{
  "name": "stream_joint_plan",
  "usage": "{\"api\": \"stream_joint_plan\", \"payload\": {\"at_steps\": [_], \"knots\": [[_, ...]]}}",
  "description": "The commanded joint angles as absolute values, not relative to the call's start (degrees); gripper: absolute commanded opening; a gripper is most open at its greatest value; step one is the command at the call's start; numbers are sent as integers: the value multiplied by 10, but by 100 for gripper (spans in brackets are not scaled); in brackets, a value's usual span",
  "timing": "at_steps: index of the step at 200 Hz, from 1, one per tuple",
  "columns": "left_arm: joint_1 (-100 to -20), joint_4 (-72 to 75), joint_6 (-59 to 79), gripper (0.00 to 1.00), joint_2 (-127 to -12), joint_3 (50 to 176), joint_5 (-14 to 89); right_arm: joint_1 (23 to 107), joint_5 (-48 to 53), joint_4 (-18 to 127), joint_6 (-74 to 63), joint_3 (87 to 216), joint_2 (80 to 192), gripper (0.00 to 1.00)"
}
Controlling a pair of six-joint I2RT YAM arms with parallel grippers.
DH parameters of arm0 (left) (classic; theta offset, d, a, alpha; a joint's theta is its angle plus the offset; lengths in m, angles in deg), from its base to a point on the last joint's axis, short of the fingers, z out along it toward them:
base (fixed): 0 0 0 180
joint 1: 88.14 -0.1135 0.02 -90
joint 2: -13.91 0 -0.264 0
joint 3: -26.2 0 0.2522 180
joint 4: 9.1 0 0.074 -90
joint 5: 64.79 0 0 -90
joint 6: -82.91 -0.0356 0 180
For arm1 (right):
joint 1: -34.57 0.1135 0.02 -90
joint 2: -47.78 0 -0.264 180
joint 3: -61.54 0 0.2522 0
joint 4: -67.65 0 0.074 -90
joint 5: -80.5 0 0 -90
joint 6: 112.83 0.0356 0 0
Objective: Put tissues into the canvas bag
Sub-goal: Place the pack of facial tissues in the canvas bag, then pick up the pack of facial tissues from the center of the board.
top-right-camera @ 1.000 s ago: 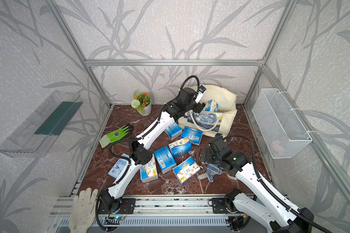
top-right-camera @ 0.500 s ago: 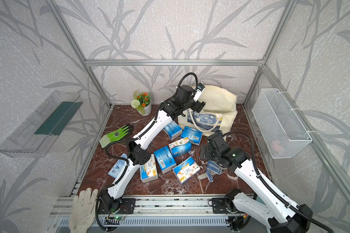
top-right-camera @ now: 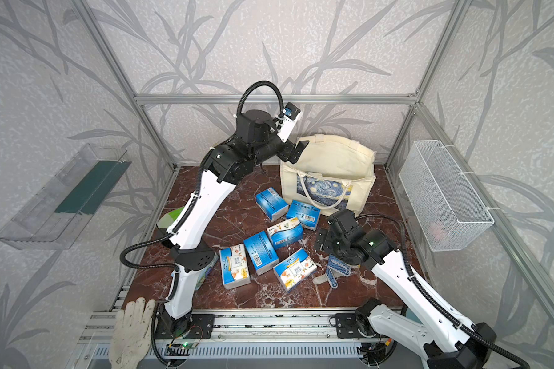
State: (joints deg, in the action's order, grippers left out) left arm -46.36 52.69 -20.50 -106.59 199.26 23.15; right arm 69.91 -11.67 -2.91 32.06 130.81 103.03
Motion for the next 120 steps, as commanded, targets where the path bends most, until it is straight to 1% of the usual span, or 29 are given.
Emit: {"api": "stream_joint_plan", "payload": {"at_steps": [1, 24, 41, 62, 77, 102, 120], "knots": [[-480, 620, -196, 94, -1010, 1955, 219, 725, -95, -10, 374, 1277, 1016, 99], [-501, 651, -155, 93, -933, 1848, 201, 736, -75, 64, 362, 1245, 1011, 99], [-519, 648, -170, 92, -855, 1726, 204, 741, -79, 61, 372, 1255, 1037, 99], [-535, 605, -196, 93, -750, 1553, 182, 760, -127, 47, 387, 1286, 1064, 99], [-551, 594, -195, 94, -689, 1458, 173, 770, -159, 46, 414, 1310, 1082, 99], [-585, 575, -176, 94, -617, 1334, 170, 796, -200, 54, 470, 1352, 1134, 99], [-608, 564, -156, 94, -588, 1275, 162, 821, -236, 52, 509, 1389, 1181, 99]]}}
